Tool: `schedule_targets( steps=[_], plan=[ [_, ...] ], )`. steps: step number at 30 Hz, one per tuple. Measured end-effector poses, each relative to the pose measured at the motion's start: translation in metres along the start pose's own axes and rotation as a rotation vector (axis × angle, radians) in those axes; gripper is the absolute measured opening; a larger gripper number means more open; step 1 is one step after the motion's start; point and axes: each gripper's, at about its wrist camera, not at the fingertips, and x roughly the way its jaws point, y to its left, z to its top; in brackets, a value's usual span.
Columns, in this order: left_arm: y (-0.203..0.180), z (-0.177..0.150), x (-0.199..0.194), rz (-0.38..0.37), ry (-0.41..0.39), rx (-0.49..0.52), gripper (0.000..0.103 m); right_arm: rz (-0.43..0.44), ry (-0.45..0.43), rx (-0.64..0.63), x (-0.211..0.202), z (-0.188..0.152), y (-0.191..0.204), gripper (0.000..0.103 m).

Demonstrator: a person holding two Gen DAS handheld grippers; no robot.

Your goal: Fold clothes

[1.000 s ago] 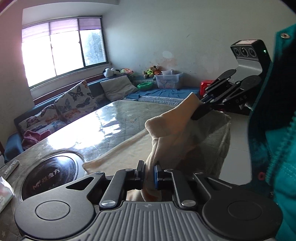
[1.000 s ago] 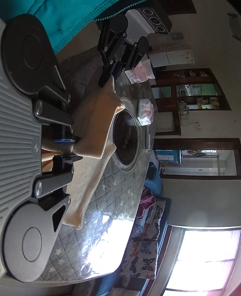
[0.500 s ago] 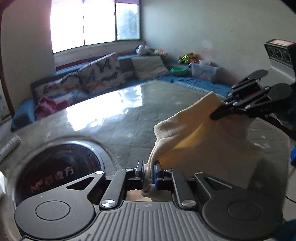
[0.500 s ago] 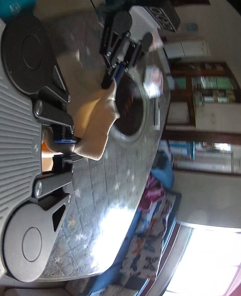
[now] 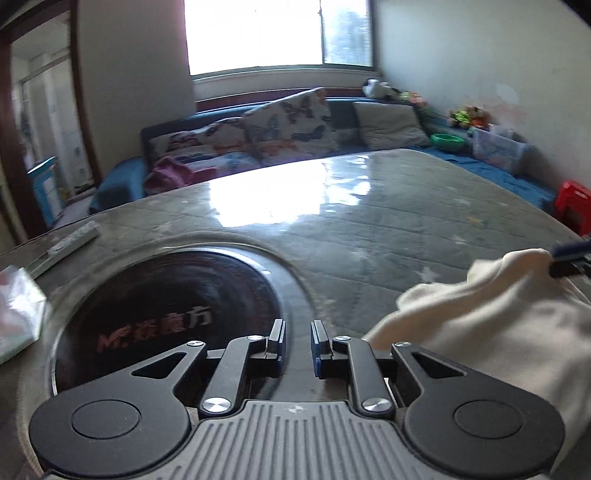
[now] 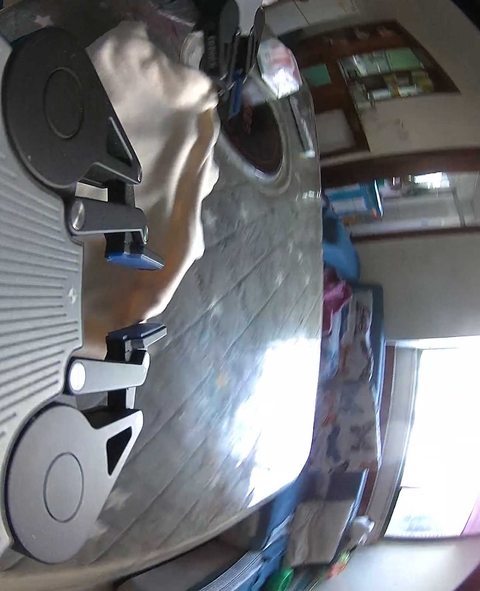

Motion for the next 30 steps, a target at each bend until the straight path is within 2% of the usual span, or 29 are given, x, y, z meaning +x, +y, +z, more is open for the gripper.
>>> schedule_targets(
  steps=[2,4,8,11,14,16,20,23,25,30],
  plan=[
    [0.002,0.003,-0.01,0.002,-0.016,-0.034,0.017,-0.05,-0.014,0.019,-0.007,-0.005,-0.008,0.031],
    [-0.001,0.005,-0.022,-0.029,-0.033,-0.051,0.017,-0.051,-0.041,0.044,-0.012,-0.006,-0.013,0.031],
    [-0.02,0.007,-0.034,-0.14,-0.036,-0.077,0.017,0.008,-0.08,0.026,-0.014,0.001,-0.005,0.031],
    [-0.034,0.005,-0.026,-0.174,-0.015,-0.071,0.017,0.078,-0.066,0.015,-0.001,0.006,0.007,0.031],
    [-0.036,0.002,-0.012,-0.166,0.017,-0.08,0.017,0.117,-0.045,0.016,0.013,0.008,0.015,0.031],
    [-0.033,-0.002,-0.005,-0.131,0.033,-0.084,0.017,0.106,-0.022,0.039,0.024,0.008,0.016,0.03],
    [-0.016,-0.009,-0.002,-0.114,0.029,-0.117,0.017,0.096,-0.005,0.077,0.032,0.009,0.011,0.026],
    [-0.019,-0.005,-0.007,-0.126,0.017,-0.126,0.017,0.091,-0.018,0.058,0.026,0.014,0.017,0.027],
    [-0.026,0.0,-0.008,-0.161,0.004,-0.121,0.017,0.099,-0.036,0.024,0.022,0.018,0.025,0.027],
    [-0.051,0.015,0.004,-0.224,-0.002,-0.092,0.017,0.127,-0.002,-0.011,0.038,0.024,0.044,0.027]
  ],
)
